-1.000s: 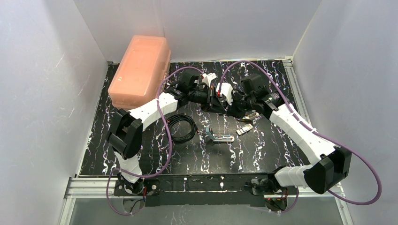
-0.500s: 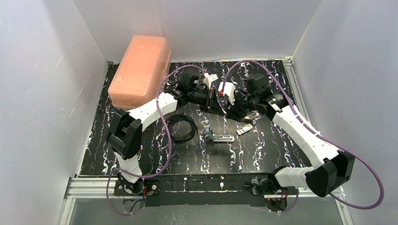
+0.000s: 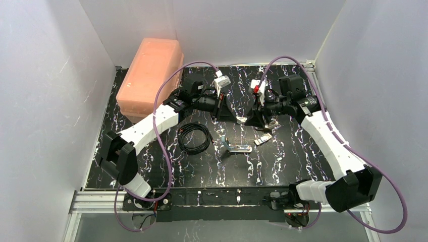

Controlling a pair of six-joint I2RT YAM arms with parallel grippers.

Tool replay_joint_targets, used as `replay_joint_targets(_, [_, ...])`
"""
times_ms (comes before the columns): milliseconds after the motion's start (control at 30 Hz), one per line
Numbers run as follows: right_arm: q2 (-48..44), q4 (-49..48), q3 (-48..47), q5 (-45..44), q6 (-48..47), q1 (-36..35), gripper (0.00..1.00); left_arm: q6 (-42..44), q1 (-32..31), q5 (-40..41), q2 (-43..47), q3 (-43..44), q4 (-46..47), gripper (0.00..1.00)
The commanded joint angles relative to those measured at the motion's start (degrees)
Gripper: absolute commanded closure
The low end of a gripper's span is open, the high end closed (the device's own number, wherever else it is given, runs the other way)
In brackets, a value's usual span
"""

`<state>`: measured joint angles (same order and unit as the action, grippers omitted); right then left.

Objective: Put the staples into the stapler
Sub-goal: Pick up the staple from the center of the board.

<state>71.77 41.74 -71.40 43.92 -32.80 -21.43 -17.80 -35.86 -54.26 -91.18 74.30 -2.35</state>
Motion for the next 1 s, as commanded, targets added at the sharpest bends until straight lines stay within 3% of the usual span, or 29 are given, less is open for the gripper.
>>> replay_joint_targets(0, [1.4,-1.6,0.5,11.1,2.5,0.9,0.44,2.5,0.1,-2.0,1.8,-1.3,2.1,1.0])
replay_joint_targets(233, [3.6,-2.5,0.9,15.5,4.1,0.9,0.44,1.1,0.1,-1.6,0.7,-1.1,4.9,1.0])
replay_joint_targets(967, [6.6,-3.8,0.0,17.2,6.3,0.9,0.78,0.7,0.1,-1.9,-0.1,-1.6,5.1,1.0])
